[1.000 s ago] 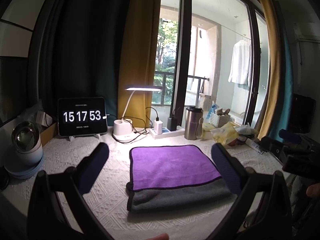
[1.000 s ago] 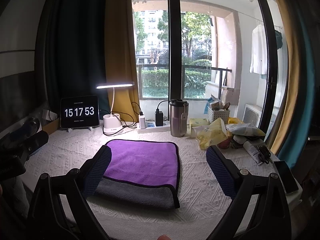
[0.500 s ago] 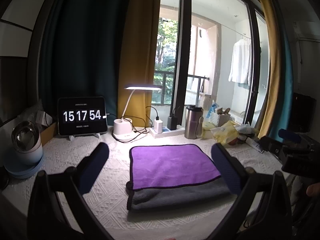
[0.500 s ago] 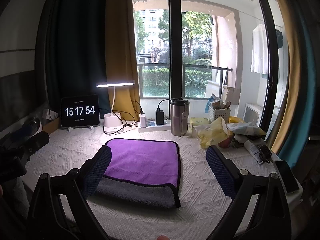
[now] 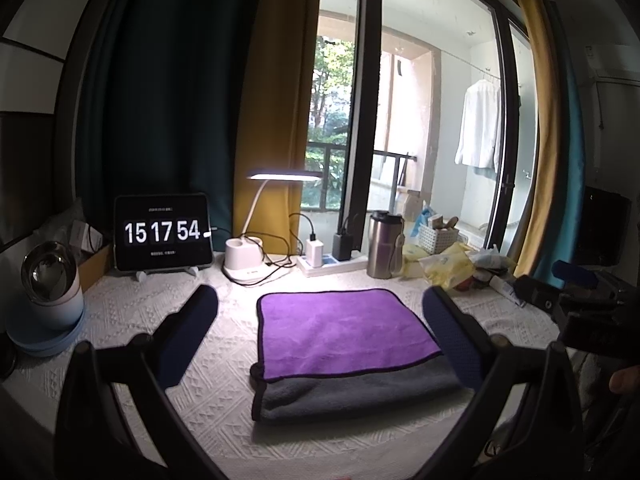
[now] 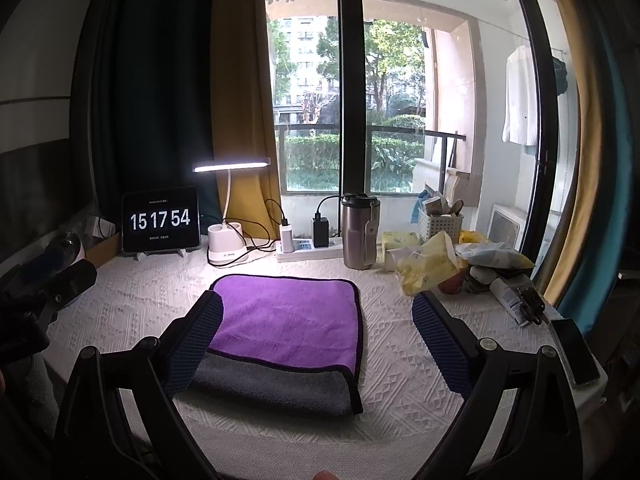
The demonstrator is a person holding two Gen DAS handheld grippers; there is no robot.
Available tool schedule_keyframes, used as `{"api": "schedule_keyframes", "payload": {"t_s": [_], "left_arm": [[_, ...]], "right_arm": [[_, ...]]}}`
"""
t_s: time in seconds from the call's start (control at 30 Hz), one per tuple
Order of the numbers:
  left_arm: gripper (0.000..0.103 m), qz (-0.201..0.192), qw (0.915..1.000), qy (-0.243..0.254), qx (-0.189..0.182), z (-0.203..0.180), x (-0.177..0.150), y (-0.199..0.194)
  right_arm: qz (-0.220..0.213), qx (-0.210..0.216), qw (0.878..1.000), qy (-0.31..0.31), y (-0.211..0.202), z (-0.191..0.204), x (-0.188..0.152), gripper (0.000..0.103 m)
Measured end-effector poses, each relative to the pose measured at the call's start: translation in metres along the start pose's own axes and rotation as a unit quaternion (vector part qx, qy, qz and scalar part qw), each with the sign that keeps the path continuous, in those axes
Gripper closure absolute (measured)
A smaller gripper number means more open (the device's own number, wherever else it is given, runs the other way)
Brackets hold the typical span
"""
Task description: Fold towel
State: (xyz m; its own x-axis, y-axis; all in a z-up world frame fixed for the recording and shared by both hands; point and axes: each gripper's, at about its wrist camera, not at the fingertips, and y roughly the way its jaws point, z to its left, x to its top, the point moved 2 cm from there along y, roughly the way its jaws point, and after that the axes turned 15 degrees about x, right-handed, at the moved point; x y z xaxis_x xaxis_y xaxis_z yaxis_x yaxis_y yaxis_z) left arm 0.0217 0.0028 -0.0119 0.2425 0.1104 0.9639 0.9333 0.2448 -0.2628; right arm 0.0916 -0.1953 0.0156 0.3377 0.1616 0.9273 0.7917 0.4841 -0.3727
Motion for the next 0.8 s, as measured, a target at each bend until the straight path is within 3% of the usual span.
{"api": "schedule_keyframes", "payload": {"t_s": [0.8], "left_arm": [[0.0,0.004,1.0,0.002,0.002,-0.0037,-0.0011,0.0029]], "right_arm": [[0.011,0.006,1.0,0.004,0.0084,-0.0035,-0.0035,0.005]]}}
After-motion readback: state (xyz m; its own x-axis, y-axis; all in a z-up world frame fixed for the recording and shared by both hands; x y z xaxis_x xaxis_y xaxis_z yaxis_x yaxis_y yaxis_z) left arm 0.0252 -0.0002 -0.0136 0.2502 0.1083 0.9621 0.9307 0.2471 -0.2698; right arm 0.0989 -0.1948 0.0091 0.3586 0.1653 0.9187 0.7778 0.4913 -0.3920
